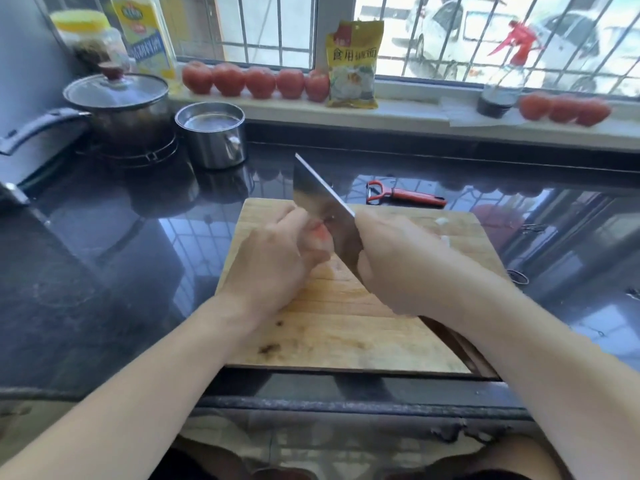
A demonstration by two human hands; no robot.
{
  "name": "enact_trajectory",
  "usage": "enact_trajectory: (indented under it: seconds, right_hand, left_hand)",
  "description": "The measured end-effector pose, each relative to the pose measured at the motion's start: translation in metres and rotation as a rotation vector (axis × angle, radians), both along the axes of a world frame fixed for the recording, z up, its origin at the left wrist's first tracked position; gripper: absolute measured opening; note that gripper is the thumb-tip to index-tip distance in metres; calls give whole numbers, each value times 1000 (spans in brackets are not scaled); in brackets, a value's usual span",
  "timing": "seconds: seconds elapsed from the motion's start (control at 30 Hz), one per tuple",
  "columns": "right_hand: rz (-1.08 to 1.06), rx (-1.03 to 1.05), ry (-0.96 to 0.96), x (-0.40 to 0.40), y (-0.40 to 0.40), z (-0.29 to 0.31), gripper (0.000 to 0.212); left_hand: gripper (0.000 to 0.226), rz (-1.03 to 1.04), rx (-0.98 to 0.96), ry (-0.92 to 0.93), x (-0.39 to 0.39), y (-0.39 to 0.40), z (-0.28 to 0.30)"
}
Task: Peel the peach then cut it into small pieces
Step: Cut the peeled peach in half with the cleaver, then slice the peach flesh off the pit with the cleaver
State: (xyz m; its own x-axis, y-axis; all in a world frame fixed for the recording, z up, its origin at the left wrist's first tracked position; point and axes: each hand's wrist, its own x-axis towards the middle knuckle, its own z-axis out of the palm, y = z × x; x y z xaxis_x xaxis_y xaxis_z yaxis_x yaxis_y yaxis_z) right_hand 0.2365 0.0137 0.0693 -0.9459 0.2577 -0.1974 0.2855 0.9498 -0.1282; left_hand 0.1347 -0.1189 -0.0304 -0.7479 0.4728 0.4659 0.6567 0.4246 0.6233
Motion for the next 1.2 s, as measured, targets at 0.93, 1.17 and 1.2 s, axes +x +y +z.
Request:
enact_trajectory:
  seconds: [0.93,1.17,1.2]
  right_hand:
    - [-149,-99,-96,-11,10,-48,76]
    - [-172,-276,33,0,19,-45,9]
    - [-199,-374,109,2,23,-42,8]
  left_hand:
    - [64,64,-10,-317,13,-47,-39]
    - [71,55,-46,-238,17,-49,-44]
    - [70,48,-48,-228,18,-49,-44]
